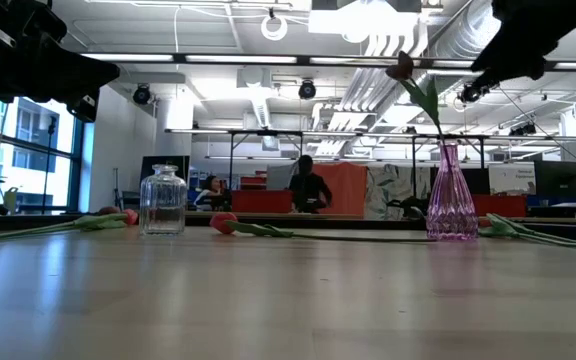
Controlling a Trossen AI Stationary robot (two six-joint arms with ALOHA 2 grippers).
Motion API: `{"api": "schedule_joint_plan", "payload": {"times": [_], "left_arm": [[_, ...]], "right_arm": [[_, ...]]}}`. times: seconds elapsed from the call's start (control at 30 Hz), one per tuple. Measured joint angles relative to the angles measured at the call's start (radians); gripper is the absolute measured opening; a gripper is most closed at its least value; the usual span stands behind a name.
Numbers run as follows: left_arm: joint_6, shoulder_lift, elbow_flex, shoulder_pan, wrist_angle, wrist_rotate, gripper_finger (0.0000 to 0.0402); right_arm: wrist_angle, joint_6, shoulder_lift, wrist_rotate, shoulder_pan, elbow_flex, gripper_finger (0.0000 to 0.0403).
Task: Sort flowers into vase by color
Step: Put the right dark red tulip into the purple vase
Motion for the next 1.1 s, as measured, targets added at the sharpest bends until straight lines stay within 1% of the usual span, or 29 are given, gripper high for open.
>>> {"api": "schedule_joint_plan", "payload": {"times": [0.13,0.3,0.43,0.53,0.63,0.7,0.77,0.9,1.0,1.1], "left_arm": [[0.000,0.000,0.000,0.000,0.000,0.000,0.0000],[0.000,0.000,0.000,0.000,0.000,0.000,0.0000],[0.000,0.000,0.000,0.000,0.000,0.000,0.0000],[0.000,0.000,0.000,0.000,0.000,0.000,0.0000],[0.000,0.000,0.000,0.000,0.000,0.000,0.0000],[0.000,0.000,0.000,0.000,0.000,0.000,0.0000],[0.000,0.000,0.000,0.000,0.000,0.000,0.0000],[0.000,0.000,0.000,0.000,0.000,0.000,0.0000],[0.000,0.000,0.000,0.000,0.000,0.000,0.0000],[0.000,0.000,0.000,0.000,0.000,0.000,0.0000]], "right_arm": [[-0.100,0.054,0.000,-0.069,0.000,0.009,0.0225],[-0.177,0.146,0.008,-0.153,0.000,-0.004,0.0225],[-0.234,0.269,0.014,-0.159,0.000,-0.054,0.0225],[-0.242,0.380,0.017,-0.163,0.000,-0.125,0.0225],[-0.241,0.435,0.035,-0.168,0.000,-0.196,0.0225],[-0.195,0.457,0.054,-0.162,-0.001,-0.232,0.0224],[-0.141,0.485,0.084,-0.131,-0.001,-0.251,0.0223],[-0.137,0.523,0.161,-0.047,-0.022,-0.274,0.0212],[-0.146,0.508,0.217,0.003,-0.052,-0.276,0.0198],[-0.122,0.473,0.269,0.024,-0.085,-0.276,0.0186]]}}
